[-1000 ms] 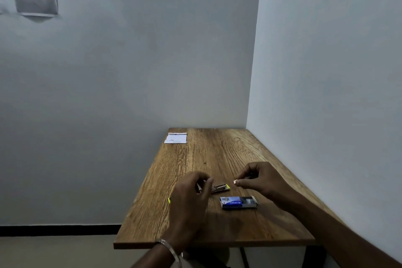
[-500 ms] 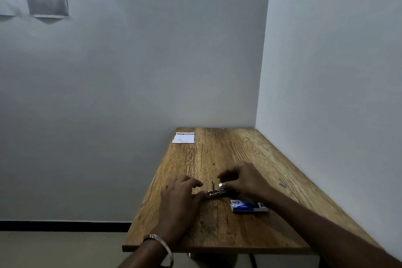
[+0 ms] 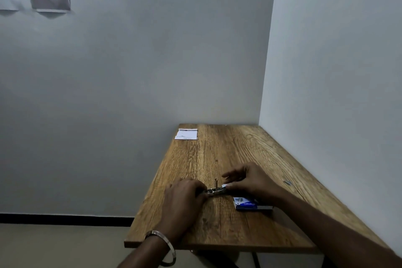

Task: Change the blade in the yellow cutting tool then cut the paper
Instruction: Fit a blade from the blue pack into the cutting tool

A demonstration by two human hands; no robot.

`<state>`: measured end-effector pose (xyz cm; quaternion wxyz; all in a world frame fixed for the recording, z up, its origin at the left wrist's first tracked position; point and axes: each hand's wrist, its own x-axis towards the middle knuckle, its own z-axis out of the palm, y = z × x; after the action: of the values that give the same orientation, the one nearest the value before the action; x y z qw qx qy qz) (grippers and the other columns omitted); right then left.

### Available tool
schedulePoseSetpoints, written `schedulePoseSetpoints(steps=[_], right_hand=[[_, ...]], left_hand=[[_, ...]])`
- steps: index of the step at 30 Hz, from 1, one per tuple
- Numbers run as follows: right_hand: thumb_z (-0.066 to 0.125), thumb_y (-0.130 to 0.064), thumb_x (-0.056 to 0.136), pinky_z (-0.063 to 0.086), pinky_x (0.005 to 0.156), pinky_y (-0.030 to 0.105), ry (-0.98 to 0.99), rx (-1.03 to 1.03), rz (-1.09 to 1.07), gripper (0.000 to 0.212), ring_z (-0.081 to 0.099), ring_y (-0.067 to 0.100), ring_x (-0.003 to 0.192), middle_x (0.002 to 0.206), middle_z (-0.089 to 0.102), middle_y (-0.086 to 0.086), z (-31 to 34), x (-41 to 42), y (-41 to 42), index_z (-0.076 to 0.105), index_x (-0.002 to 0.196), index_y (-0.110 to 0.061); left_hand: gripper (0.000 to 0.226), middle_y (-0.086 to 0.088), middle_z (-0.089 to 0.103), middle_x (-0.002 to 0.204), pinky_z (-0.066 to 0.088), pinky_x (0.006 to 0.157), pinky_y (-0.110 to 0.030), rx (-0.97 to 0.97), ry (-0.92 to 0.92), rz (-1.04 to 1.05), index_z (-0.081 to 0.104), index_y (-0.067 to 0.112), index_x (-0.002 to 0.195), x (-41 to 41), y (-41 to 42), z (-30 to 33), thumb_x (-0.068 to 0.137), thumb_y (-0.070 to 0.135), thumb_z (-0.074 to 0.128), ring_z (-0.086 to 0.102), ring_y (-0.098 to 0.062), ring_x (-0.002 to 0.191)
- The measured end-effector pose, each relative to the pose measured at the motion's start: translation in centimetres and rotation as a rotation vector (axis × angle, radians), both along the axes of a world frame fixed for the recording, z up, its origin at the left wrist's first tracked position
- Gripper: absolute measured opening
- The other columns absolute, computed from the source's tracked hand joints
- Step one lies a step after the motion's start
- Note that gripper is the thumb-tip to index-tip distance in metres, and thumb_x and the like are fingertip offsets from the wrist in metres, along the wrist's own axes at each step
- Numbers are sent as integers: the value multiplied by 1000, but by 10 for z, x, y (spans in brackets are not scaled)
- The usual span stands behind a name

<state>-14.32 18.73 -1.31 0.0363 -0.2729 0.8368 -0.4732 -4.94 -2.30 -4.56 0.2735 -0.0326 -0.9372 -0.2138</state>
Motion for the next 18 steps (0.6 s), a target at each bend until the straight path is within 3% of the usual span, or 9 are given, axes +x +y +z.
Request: schedulePoseSetpoints(steps=[11, 18], right_hand=[[82, -8, 78, 61, 82, 28, -30, -15, 32, 28, 76, 12, 91, 96, 80, 0, -3, -4, 2, 76, 106, -14], [80, -11, 81, 58, 72, 16, 25, 37, 30, 26, 74, 4, 89, 96, 79, -6, -4, -4, -1, 76, 105, -19]], left_hand=[[21, 20, 65, 101, 39, 85, -27, -4, 6, -6, 67, 39, 106, 0, -1, -1, 91, 49, 58, 48, -1, 96], [19, 20, 66, 101, 41, 88, -29, 5, 10, -13, 68, 38, 105, 0, -1, -1, 91, 48, 59, 49, -1, 97]])
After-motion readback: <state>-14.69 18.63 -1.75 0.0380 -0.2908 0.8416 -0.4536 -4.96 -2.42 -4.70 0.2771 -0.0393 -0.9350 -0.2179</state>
